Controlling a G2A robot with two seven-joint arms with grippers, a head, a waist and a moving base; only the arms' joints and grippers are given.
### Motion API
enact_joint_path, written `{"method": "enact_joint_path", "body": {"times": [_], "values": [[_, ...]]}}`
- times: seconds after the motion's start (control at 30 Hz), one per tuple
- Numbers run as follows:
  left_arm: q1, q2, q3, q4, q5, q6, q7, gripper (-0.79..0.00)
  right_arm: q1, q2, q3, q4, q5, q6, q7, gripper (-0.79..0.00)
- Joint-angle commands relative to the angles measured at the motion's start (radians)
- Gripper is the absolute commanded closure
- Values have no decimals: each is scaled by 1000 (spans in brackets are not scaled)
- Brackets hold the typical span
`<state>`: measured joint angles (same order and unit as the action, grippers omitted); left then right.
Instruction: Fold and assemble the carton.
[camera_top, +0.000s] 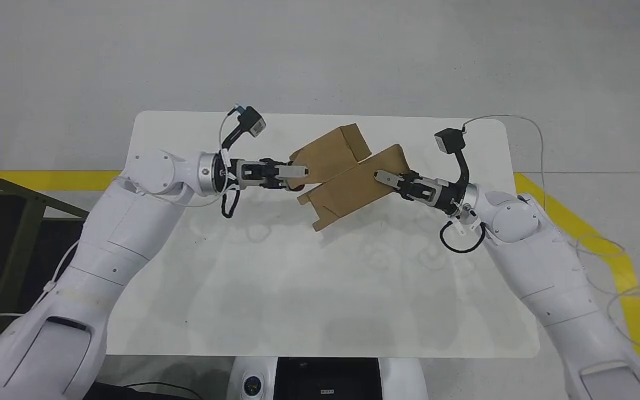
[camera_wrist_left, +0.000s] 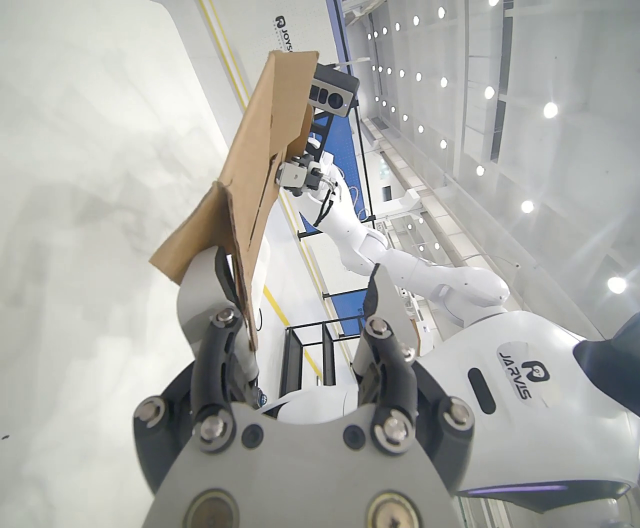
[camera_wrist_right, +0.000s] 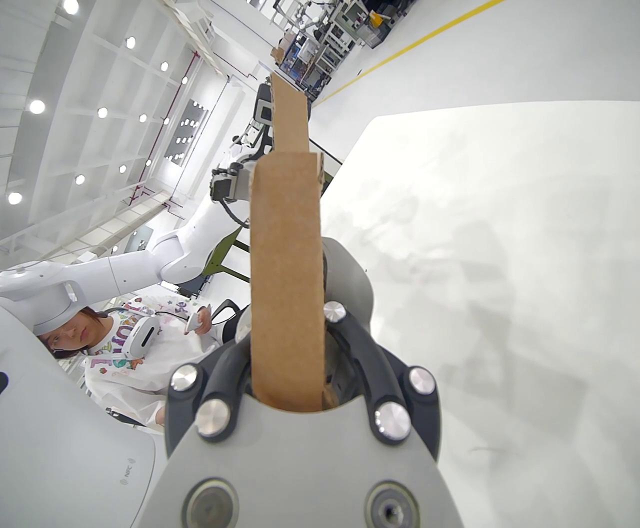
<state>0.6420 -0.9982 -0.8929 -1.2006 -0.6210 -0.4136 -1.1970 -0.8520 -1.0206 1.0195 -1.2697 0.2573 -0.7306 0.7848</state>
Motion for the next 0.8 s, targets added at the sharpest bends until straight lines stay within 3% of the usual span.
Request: {"method": "enact_joint_path", "body": {"times": [0.0,0.2,0.47,0.7,0.77], "values": [[2,-1,-3,2,3,7,3,-422,-1,-1,2,0,-2,0,0,0],[8,-3,-18,7,33,18,25,-231,-5,-3,8,-1,-5,1,-2,0],[16,-8,-27,5,52,41,28,-160,-9,-6,16,-2,-8,2,2,0],[16,-14,-29,7,64,49,23,0,-13,-7,24,-2,-11,3,7,0],[16,-16,-31,9,65,52,22,0,-13,-8,24,-3,-12,5,12,0]]}}
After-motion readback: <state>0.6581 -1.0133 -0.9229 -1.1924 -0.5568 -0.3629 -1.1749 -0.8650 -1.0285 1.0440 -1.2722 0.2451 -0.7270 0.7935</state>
